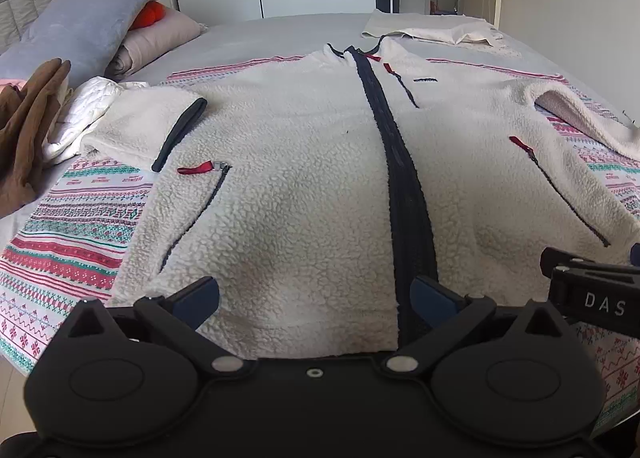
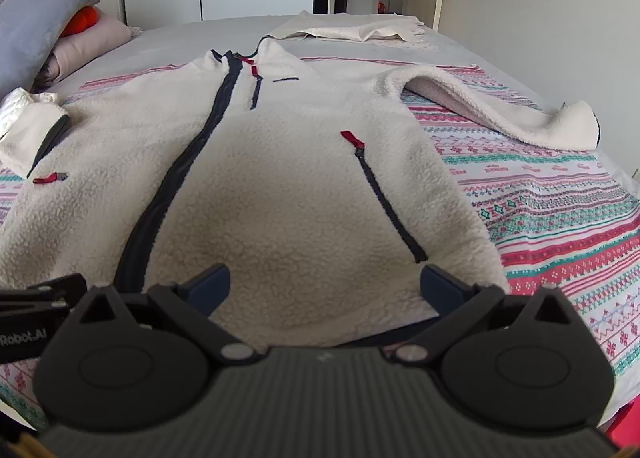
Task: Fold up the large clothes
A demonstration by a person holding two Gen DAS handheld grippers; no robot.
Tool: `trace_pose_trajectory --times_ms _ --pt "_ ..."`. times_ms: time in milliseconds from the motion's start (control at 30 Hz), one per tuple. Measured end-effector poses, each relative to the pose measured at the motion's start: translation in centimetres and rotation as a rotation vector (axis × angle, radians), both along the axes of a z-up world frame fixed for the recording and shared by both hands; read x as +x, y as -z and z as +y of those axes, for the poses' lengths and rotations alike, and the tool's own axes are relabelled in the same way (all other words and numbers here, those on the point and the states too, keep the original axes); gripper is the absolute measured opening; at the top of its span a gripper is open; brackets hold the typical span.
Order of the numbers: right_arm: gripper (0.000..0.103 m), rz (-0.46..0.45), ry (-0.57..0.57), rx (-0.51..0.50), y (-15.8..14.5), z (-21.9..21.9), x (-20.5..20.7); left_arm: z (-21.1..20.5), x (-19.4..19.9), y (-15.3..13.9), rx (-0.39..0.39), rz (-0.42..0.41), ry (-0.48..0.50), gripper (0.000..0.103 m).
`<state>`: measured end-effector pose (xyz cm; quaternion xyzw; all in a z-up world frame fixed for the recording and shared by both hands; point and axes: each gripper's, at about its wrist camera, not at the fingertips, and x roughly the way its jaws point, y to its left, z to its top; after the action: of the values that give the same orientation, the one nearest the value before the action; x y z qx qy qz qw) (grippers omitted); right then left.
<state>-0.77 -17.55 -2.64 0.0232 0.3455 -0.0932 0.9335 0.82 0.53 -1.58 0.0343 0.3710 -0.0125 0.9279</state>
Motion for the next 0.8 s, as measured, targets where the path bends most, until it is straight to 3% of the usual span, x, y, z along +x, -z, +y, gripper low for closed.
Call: trace_pose_trajectory --times_ms 800 --pt "0.103 0.006 -0.001 0.001 0.12 0.21 0.01 -0.21 0.04 0.13 0.007 0.0 0.005 0.103"
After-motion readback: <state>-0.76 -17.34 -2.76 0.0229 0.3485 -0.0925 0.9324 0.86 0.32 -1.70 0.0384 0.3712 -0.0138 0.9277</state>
